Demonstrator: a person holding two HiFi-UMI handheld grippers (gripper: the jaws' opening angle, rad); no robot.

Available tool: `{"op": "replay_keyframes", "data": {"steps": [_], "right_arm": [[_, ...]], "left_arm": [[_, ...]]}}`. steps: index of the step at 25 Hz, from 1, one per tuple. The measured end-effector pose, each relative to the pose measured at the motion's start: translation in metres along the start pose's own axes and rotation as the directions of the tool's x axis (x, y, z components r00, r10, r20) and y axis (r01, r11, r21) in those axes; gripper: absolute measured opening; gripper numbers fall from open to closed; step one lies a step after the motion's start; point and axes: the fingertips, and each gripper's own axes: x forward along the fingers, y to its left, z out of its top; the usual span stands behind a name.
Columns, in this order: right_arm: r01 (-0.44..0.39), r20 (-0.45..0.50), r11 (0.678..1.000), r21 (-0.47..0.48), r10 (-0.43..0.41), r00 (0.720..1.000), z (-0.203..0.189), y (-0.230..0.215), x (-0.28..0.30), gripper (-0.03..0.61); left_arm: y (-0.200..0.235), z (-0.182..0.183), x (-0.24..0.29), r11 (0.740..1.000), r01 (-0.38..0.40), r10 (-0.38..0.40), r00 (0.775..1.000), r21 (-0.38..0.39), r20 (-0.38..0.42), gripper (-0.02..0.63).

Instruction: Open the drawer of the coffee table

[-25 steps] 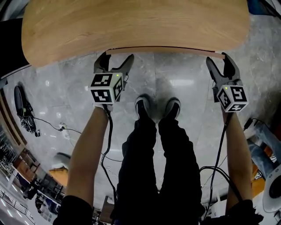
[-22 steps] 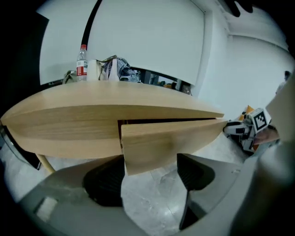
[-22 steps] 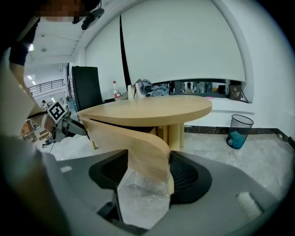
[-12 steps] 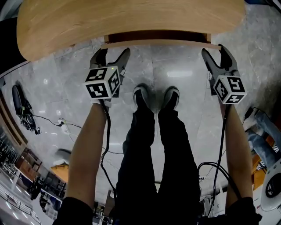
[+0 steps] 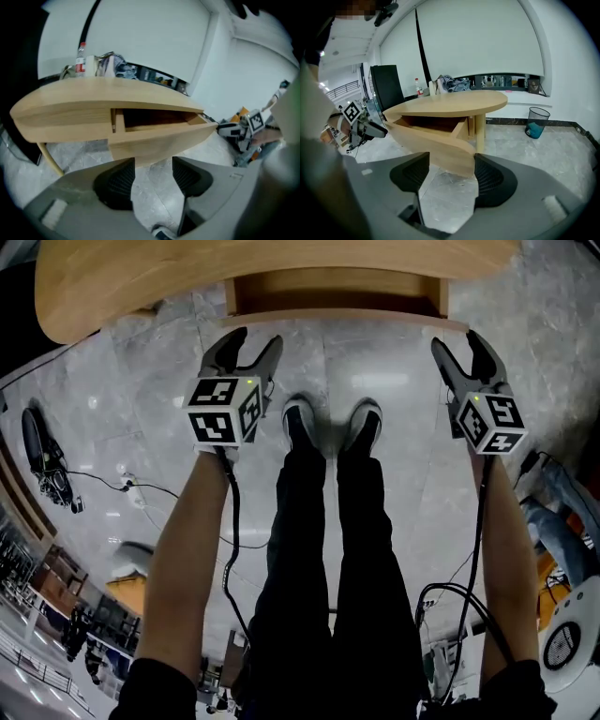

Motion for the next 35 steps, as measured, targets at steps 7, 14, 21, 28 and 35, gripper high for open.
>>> {"op": "replay_keyframes", "data": {"steps": [7,14,21,28,35], "right_arm": [[-0.011,-0.073,0.993,-0.12,0.002,0.997,-0.011,0.008,-0.009,0.276],[0.01,-0.085,0.998,-0.062,-0.016,0.996,-0.009,-0.003,-0.003,0.276],[0.011,-0.099,0.998,-0.069,-0.018,0.995,-0.009,-0.006,0.005,0.282],[0.012,-0.106,0.998,-0.068,-0.019,0.994,-0.007,-0.005,0.012,0.301],[0.037,-0.07,0.998,0.056,-0.033,0.997,-0.003,-0.003,0.009,0.281]], "left_arm": [[0.001,-0.014,0.0,0.998,-0.049,0.053,0.996,0.05,-0.073,0.259],[0.038,0.002,-0.009,0.987,-0.131,0.135,0.99,0.096,-0.041,0.295],[0.037,0.008,0.001,0.989,-0.107,0.109,0.994,0.1,-0.014,0.32],[0.03,0.011,0.007,0.987,-0.092,0.096,0.995,0.13,-0.021,0.321],[0.028,0.013,0.004,0.995,-0.103,0.103,0.995,0.02,-0.011,0.321]]}}
